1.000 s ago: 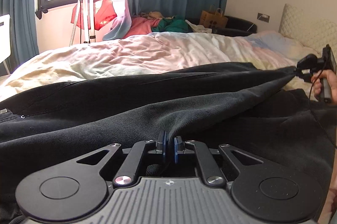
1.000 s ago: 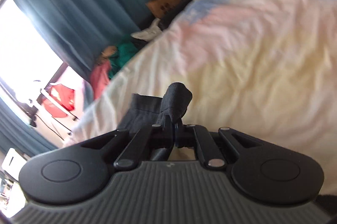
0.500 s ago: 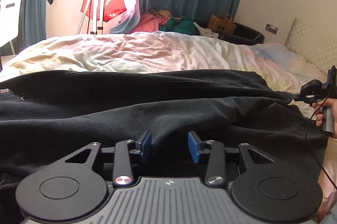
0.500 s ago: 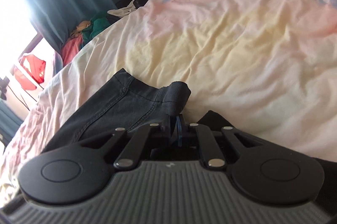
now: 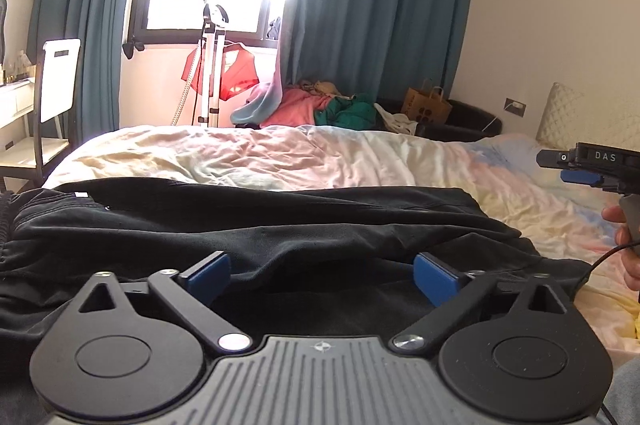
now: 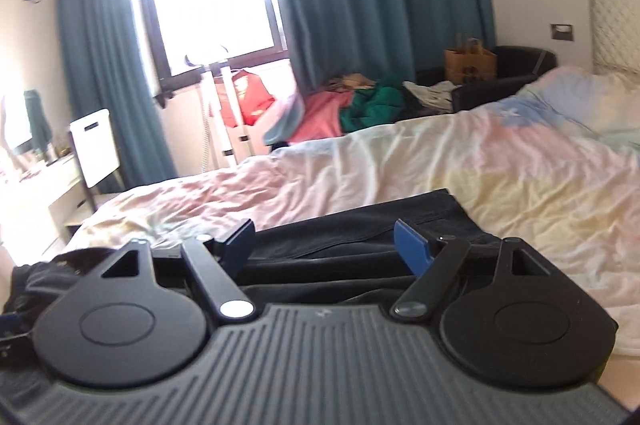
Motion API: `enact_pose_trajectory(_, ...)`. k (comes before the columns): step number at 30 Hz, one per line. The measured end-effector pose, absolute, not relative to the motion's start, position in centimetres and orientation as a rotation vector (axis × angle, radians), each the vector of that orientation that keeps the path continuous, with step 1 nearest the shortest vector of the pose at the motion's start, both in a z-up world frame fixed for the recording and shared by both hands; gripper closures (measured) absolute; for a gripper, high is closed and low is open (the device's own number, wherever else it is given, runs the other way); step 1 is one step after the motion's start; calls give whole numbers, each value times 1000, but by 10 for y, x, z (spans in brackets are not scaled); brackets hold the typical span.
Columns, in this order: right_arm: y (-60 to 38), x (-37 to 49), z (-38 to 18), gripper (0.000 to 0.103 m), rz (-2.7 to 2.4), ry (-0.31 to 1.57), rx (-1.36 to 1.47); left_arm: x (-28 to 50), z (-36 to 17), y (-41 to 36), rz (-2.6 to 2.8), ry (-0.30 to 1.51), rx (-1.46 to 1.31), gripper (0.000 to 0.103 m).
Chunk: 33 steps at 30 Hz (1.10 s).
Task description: Fold clothes
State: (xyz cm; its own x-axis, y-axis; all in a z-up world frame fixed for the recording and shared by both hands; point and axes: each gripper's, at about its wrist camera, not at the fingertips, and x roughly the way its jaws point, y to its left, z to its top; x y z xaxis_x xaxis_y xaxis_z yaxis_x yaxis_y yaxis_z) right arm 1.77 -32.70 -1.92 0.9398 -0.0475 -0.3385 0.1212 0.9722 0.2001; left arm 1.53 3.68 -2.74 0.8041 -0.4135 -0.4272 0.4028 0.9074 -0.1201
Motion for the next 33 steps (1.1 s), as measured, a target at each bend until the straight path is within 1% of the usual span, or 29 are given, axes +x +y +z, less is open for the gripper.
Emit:
enact_pose_trajectory(3, -303, -3, -26, 25, -31, 332, 202, -3, -30, 41, -409, 454, -7, 0)
enact_pose_trajectory(8, -278, -18, -45, 25, -2, 396, 156, -17, -39, 51, -357, 479, -7, 0)
enact_pose_trajectory(13, -273, -26, -47, 25, -16, 384, 151, -17, -47, 66, -282, 524, -37, 0)
enact_pose_trajectory(19, -288, -23, -57, 25, -67, 414, 224, -3, -52, 117, -103, 635, -166, 0)
enact_pose_trajectory(23, -300, -21, -63, 25, -129, 446, 262, 0, -38, 163, 124, 678, -189, 0)
enact_pose_trajectory(29, -320, -23, -69, 25, -194, 470, 346, -1, -15, 254, 295, 750, -505, 0)
enact_pose_trajectory(33, -331, -26, -70, 25, -210, 468, 410, -1, -26, 303, 404, 846, -719, 1)
